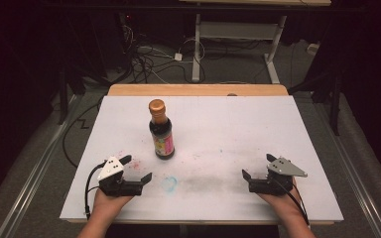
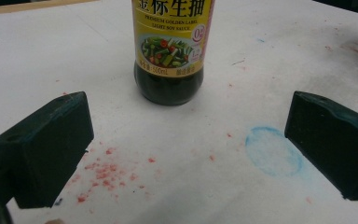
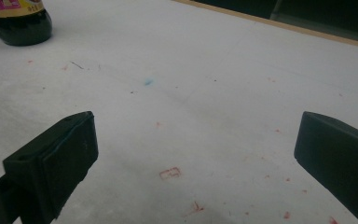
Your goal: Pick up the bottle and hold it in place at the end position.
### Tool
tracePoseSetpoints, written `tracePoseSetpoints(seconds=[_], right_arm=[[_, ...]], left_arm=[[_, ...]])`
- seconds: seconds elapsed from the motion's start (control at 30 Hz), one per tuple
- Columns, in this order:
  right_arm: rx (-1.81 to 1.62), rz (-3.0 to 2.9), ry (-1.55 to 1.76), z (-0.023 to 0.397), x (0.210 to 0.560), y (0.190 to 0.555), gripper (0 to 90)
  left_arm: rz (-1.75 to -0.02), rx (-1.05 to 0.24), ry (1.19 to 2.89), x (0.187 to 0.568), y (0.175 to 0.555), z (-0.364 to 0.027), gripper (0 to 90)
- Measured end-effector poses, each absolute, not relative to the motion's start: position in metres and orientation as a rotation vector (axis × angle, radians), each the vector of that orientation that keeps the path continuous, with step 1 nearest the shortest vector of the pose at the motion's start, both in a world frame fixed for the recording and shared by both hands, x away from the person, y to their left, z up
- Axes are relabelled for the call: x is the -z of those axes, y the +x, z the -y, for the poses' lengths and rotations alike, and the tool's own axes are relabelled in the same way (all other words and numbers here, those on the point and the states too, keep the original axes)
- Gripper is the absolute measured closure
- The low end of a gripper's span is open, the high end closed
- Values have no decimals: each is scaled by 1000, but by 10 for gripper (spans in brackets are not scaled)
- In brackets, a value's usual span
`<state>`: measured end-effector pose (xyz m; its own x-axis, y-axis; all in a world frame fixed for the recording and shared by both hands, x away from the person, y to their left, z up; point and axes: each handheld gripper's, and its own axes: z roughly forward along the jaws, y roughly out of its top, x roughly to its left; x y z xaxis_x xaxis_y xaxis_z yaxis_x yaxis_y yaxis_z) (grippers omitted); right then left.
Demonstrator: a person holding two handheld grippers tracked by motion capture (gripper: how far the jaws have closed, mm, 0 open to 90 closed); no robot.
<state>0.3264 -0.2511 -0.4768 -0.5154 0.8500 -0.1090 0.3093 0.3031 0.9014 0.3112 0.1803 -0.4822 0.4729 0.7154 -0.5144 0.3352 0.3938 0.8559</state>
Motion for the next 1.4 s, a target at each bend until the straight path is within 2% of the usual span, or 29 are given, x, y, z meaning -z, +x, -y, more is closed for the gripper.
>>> tracePoseSetpoints(seconds=[0.53,1.4], right_arm=[[-1184,-1977,1034,252,476,325,7],[-1191,-1985,1045,252,478,326,7]], left_arm=[[-1106,-318,1215,472,318,-173,4],[-1106,-291,1214,457,353,-153,4]])
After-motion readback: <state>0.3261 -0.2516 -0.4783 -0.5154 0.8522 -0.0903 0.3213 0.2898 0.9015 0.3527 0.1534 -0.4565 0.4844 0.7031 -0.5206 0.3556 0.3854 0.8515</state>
